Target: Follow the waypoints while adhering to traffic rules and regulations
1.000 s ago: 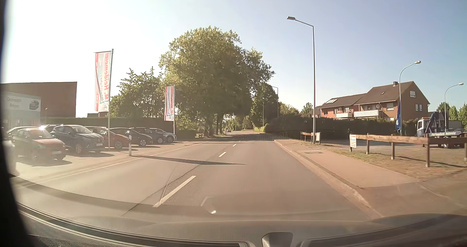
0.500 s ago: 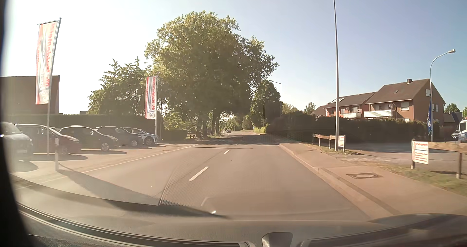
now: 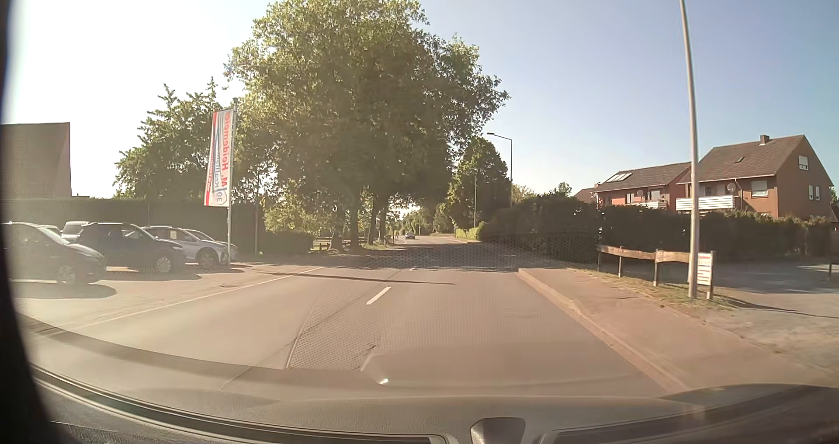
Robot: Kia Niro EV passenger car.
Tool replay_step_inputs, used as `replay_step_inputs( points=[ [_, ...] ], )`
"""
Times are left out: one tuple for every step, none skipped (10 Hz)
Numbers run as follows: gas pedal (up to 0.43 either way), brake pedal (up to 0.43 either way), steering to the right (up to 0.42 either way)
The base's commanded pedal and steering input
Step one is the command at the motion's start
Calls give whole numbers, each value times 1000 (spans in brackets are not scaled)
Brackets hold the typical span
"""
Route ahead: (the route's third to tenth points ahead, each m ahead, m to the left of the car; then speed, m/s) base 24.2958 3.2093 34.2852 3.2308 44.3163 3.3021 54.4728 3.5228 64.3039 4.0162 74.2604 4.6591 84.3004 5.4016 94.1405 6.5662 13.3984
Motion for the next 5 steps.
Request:
replay_step_inputs(
  points=[
    [67,6,5],
    [67,6,5],
    [67,6,4],
    [67,6,4],
    [67,6,5]
  ],
)
